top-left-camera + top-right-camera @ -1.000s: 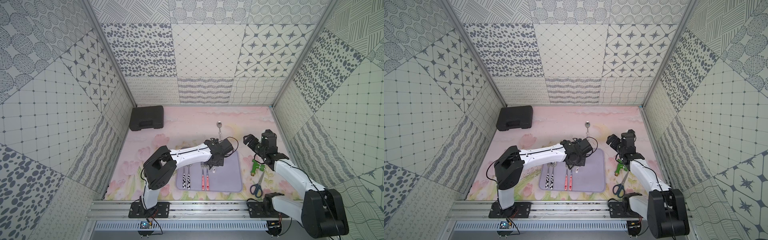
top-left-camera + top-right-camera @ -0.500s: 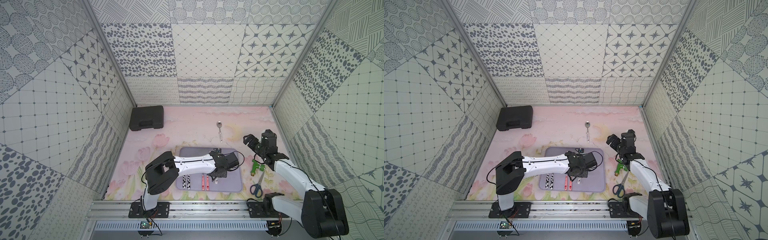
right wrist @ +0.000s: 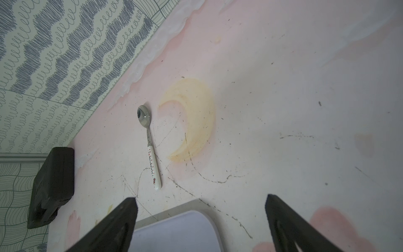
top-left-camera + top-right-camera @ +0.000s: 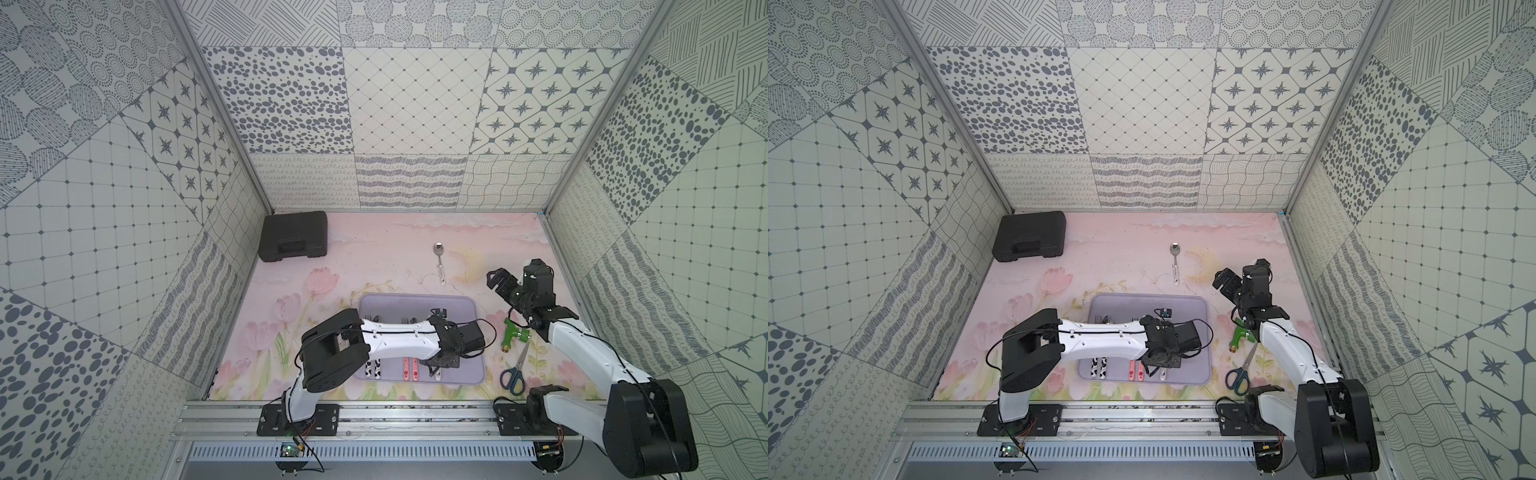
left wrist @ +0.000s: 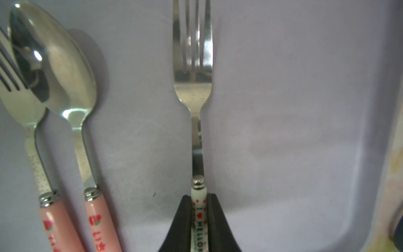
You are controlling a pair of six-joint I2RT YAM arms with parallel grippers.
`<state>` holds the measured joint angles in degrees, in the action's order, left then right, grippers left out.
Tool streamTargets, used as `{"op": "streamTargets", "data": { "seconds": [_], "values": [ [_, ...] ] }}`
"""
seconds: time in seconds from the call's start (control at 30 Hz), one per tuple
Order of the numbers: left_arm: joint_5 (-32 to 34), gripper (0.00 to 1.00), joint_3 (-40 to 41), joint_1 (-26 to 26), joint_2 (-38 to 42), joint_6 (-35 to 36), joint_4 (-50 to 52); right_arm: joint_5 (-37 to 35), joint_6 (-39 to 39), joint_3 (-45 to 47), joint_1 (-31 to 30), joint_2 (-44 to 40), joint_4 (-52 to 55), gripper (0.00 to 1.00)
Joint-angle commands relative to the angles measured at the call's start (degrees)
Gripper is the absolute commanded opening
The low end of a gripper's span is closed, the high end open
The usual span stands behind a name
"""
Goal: Set the spoon and fork side by side
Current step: Place the fork on the tray.
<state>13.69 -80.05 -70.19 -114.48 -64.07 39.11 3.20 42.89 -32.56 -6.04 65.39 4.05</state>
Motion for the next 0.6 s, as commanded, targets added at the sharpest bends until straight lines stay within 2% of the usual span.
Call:
{"op": "streamTargets", "data": {
  "seconds": [0.0, 0.3, 0.57],
  "values": [
    [0.86, 0.05, 0.75, -0.39, -0.56, -2.32, -0.85, -0.1, -0.09, -0.32, -0.28, -1.4, -1.68, 0.97],
    [-0.25, 0.07, 0.78, -0.57, -1.8, -2.54, -1.61, -0.22, -0.16, -0.23, -0.28, -1.62, -1.68, 0.97],
    [-0.06, 0.19, 1.55, -1.08, -1.1, -2.99, -1.89, -0.28, -0.18, -0.23, -0.28, -1.74, -1.68, 0.97]
  ]
}}
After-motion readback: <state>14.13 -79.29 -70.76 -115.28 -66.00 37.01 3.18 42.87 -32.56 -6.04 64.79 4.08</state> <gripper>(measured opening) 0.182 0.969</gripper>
